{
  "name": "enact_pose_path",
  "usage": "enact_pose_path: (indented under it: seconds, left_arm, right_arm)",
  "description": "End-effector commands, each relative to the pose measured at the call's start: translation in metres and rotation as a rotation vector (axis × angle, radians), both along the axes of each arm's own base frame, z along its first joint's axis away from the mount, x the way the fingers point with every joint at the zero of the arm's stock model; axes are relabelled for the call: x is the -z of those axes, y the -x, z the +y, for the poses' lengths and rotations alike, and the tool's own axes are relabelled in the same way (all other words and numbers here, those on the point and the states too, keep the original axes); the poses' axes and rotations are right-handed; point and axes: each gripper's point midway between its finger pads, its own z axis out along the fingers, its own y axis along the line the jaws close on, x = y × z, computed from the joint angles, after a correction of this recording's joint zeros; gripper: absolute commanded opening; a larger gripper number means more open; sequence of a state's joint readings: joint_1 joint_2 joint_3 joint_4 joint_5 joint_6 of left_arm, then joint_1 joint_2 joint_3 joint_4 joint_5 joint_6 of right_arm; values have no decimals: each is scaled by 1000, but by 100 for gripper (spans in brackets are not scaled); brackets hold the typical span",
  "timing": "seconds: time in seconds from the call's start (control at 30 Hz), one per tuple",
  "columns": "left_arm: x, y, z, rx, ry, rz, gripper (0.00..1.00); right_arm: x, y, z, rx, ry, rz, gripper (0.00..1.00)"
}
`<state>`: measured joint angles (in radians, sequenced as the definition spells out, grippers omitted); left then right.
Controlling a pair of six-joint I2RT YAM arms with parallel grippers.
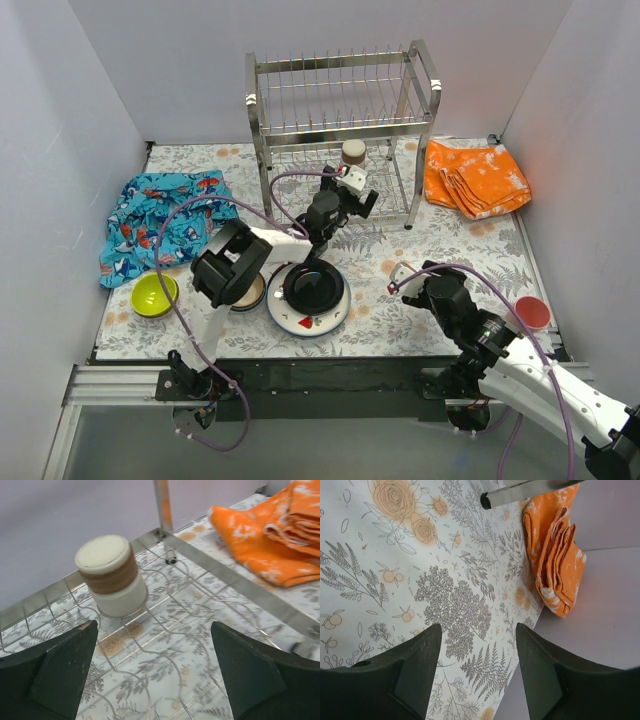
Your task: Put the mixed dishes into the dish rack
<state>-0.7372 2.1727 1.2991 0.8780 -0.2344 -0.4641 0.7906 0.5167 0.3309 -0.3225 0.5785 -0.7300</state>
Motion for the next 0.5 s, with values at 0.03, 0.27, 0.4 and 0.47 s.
enact_pose_path:
  seconds: [0.03, 0.27, 0.4, 0.47]
  left_arm:
    - [-47, 60, 1, 133, 48, 38, 97]
    - [-53, 156, 7, 314, 42, 161, 95]
    - [-56, 215, 11, 499, 20, 283, 91]
    - [-50, 245, 16, 596, -14, 334, 90]
  right_arm:
    - [-22, 6, -12, 59, -23, 33, 69]
    - [-31, 28, -31, 126, -16, 212, 70]
    - [-27, 38, -52, 262, -4, 355, 71]
    - [-30, 43, -58, 313, -2, 402, 71]
